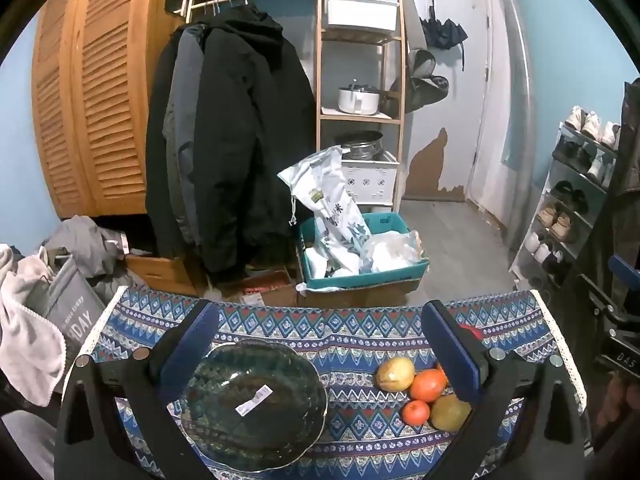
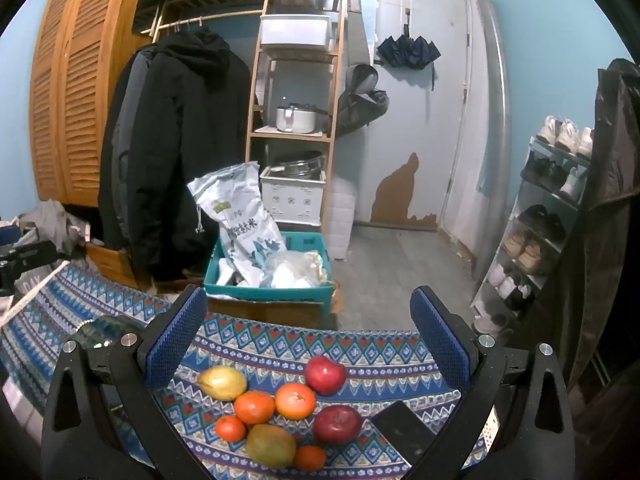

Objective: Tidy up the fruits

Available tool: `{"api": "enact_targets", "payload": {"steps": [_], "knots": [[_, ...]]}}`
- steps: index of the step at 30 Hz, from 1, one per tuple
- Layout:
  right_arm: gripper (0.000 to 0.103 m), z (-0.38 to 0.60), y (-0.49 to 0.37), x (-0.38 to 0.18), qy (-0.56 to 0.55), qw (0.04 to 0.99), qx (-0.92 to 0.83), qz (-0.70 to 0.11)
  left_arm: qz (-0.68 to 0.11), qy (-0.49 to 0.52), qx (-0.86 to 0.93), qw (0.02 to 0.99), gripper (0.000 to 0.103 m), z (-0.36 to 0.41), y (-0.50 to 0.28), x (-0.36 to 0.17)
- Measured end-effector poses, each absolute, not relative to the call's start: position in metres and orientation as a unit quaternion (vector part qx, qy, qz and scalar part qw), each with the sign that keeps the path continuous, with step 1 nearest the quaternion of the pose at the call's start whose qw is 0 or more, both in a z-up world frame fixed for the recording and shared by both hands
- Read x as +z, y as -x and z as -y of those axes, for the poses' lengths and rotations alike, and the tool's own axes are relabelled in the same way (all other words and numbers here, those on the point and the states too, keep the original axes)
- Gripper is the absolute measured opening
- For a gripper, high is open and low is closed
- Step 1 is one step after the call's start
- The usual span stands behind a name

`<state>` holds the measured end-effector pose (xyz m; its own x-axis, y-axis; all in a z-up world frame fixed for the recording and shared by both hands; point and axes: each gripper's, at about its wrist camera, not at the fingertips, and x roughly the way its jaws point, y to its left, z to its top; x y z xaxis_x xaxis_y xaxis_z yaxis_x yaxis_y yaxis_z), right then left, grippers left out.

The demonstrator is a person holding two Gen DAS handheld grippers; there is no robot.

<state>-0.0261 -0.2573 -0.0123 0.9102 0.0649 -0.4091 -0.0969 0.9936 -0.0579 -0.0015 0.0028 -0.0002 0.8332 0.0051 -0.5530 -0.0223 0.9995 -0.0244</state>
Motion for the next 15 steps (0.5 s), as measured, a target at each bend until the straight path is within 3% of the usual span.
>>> {"api": "enact_targets", "payload": {"steps": [15], "knots": [[0.1,0.2572,0.0259,-0.0131,0.039,0.976,0.041,-0.209,-0.288,0.02,0.006,0.957,0.102,-0.0048,0.0038,-0.0004]]}}
